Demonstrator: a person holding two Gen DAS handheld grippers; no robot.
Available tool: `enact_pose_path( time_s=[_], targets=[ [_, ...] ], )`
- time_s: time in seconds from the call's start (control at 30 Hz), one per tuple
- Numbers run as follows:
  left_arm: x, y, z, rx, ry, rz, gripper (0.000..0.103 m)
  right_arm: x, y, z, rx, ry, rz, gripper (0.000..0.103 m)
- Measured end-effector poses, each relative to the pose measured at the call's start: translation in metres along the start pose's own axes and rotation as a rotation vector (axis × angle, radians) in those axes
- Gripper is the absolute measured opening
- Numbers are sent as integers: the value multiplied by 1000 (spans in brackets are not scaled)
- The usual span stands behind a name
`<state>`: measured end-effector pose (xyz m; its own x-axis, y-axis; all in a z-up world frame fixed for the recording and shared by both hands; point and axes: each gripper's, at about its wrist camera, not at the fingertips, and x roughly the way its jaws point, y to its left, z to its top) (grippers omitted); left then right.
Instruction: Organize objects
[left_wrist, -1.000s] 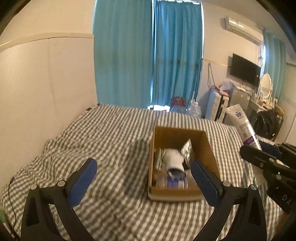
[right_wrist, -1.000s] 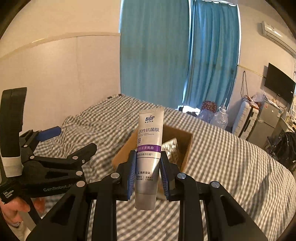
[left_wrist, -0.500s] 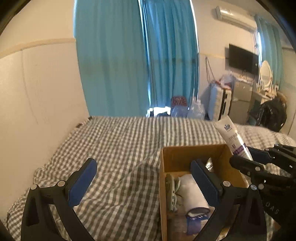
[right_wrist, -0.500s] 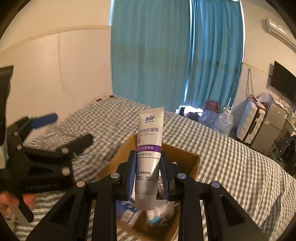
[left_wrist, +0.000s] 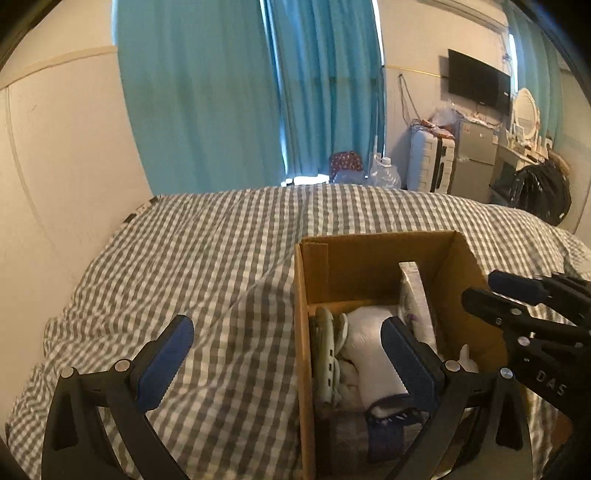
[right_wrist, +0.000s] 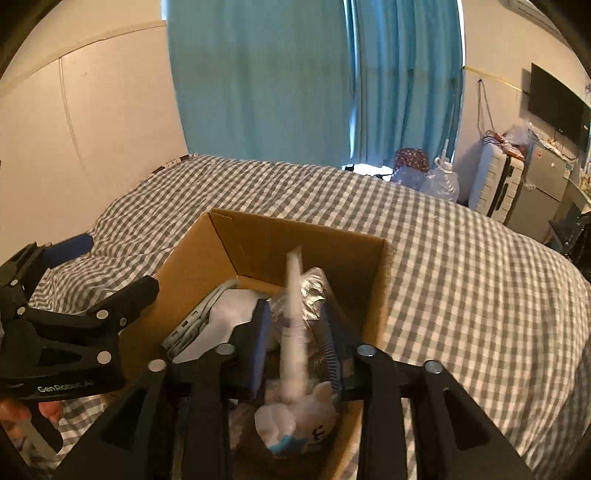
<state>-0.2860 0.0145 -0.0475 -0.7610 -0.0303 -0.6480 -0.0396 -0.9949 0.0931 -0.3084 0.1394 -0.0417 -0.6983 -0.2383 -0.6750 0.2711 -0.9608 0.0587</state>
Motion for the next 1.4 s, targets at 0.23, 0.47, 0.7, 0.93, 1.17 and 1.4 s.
enact_pose_path(
  time_s=[0.23, 0.47, 0.7, 0.93, 1.17, 1.4],
  targets=[
    [-63, -8, 9, -42, -71, -9, 103, -58, -12, 9, 26, -53, -55, 42],
    [-159, -29, 7, -24, -170, -35, 103, -163, -2, -10, 20, -138, -98, 61],
    [-236, -31, 4, -32, -251, -40, 103, -269, 4, -24, 20, -247, -154, 81],
    [-284, -35, -11, -25, -333, -42, 103, -330, 9, -43, 34, -316, -176, 91],
    [-299, -31, -27, -42, -391, -47, 103, -353, 16, -61, 56, -370, -180, 100],
    [-281, -37, -35, -39, -419, -51, 103, -341, 10, -61, 64, -431, -214, 103]
  ],
)
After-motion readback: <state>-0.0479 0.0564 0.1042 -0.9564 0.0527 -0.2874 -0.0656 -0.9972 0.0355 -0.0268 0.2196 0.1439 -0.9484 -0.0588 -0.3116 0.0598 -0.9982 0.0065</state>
